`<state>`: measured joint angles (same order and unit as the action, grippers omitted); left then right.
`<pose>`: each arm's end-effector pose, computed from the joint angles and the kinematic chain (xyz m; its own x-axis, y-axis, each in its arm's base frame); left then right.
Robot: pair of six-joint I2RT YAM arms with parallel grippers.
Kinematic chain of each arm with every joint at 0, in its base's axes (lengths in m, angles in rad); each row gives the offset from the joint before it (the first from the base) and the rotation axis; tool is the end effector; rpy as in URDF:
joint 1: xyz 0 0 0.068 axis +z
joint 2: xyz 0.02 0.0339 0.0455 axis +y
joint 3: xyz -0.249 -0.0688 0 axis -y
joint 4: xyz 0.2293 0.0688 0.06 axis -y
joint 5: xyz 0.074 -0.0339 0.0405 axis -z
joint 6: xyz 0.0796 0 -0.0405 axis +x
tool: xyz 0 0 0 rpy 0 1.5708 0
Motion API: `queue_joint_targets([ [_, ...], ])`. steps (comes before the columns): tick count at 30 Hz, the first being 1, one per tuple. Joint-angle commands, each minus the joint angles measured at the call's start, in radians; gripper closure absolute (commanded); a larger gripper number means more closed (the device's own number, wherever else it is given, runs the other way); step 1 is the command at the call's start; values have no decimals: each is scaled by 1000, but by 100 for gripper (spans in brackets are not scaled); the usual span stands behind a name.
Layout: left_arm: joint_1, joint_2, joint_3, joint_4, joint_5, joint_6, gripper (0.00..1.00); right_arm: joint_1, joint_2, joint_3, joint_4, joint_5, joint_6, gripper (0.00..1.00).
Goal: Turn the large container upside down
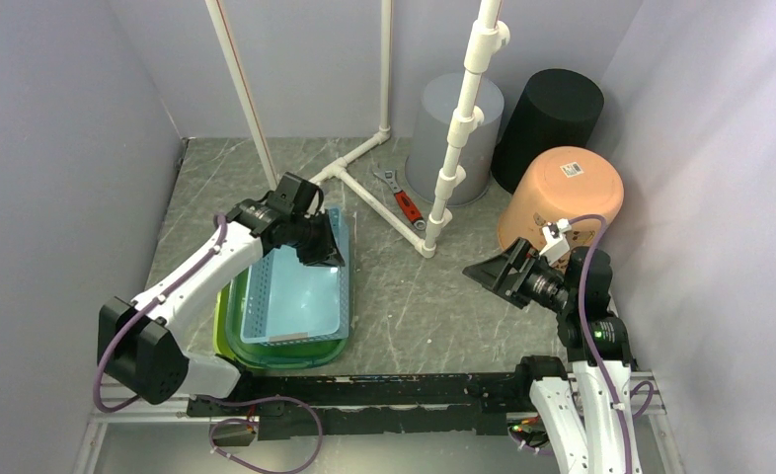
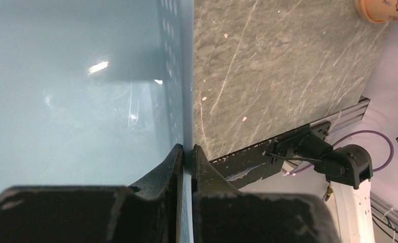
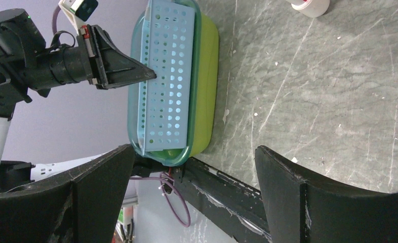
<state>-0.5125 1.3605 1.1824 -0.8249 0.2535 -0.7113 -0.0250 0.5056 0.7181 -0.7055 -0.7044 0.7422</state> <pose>0.2391 -0.1574 0.2481 -0.9432 -0.1944 -0.2693 -0.0310 0.8589 -0.5112 0.1335 0.0482 0.2774 -0.7213 0.5332 -0.4421 -0.0865 0.5639 0.8213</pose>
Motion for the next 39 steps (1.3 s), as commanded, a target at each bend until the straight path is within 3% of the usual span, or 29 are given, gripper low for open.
queue_joint_targets([
  [1, -71, 66, -10, -36, -89, 37, 97, 5, 16, 14, 22, 16, -16, 7],
  [7, -125, 115, -3, -2, -54, 42, 97, 5, 25, 12, 20, 27, -16, 7],
  [14, -147, 102, 85, -217, -385, 55, 97, 4, 19, 21, -7, 53, -24, 6],
  [26, -146, 77, 107, -373, -622, 48, 97, 5, 8, 21, -25, 58, -25, 5],
  [39, -182, 166, 65, -304, -566, 98, 97, 4, 15, 29, -18, 58, -18, 5],
])
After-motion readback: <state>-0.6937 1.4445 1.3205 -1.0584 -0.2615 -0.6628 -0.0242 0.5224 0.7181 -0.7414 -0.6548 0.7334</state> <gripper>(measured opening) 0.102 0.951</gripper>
